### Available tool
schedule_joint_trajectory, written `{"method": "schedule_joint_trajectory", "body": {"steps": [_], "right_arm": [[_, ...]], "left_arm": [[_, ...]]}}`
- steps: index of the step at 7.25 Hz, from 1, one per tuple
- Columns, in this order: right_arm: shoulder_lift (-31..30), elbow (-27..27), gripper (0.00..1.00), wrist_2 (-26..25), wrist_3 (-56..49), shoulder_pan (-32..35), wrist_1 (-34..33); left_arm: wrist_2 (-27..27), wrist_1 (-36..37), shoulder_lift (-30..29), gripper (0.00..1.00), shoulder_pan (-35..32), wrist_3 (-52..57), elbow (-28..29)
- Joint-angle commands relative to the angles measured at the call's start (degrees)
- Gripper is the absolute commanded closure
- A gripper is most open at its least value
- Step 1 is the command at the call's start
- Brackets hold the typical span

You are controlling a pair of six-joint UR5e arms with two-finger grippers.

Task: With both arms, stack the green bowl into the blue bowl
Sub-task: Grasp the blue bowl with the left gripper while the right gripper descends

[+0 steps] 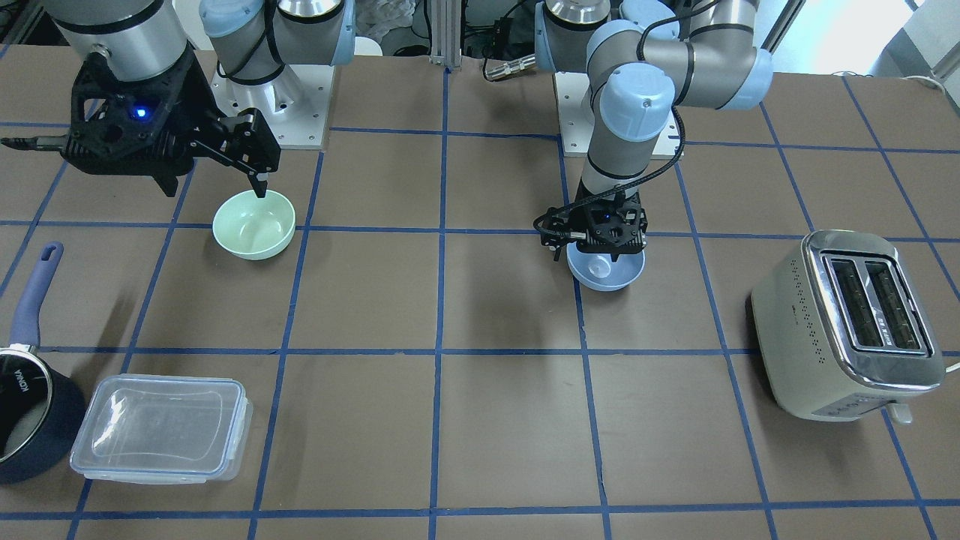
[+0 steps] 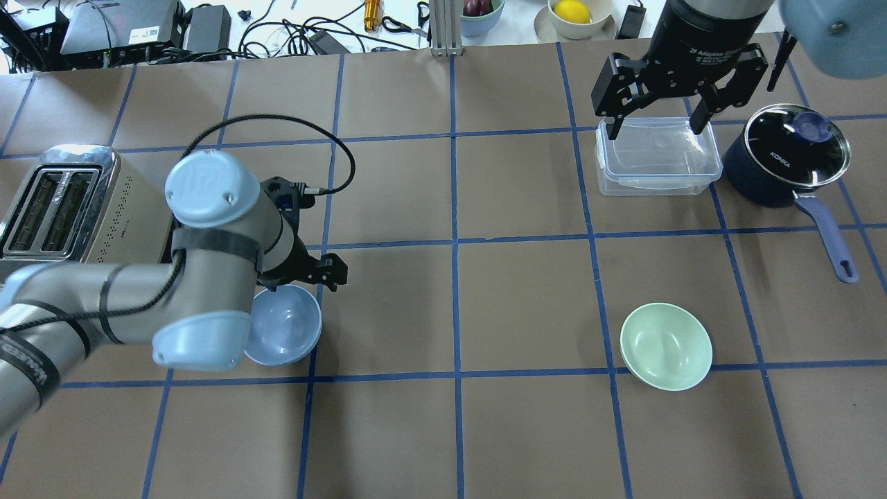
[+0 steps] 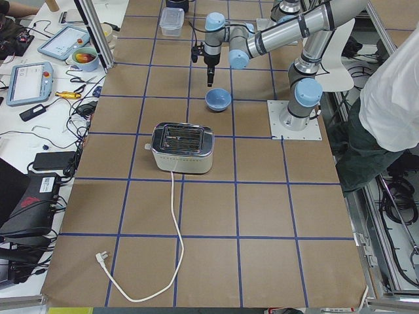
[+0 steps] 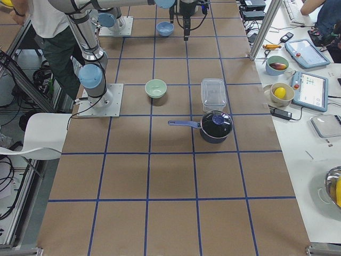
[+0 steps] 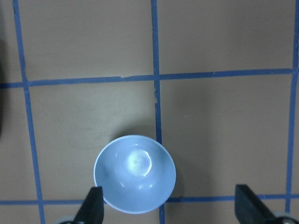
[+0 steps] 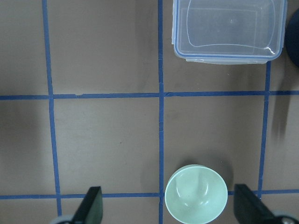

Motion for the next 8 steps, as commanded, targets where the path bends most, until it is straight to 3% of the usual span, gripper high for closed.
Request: {"method": "schedule_joint_trajectory", "body": {"steps": [1, 2, 3, 4, 6, 8], "right_arm": [[0.4, 1.1, 0.00, 0.0, -4.0, -0.3, -0.1], [0.0, 1.3, 0.00, 0.1, -6.5, -0.9, -0.4], [-0.6, 1.2, 0.00, 0.2, -8.0, -1.9, -0.4], [-0.8, 1.4, 0.01, 0.1, -10.6, -3.1, 0.1], [-1.4, 5.7, 0.03, -0.1, -15.6, -7.4, 0.0], [-3.7, 16.8, 0.03, -0.1, -20.3, -12.9, -7.8]], "left_arm": [[-0.2, 10.0, -2.0, 0.00, -0.3, -0.8, -10.1], [0.1, 10.0, -2.3, 0.09, -0.4, -0.7, -10.1], [0.3, 10.2, -2.1, 0.76, -0.5, 0.0, -9.5], [1.4, 10.1, -2.2, 0.98, -0.7, -0.7, -9.1], [2.6, 9.5, -2.3, 1.00, -3.1, -1.0, -5.5], [2.2, 9.1, -2.8, 1.00, -4.7, -5.6, -2.4]]}}
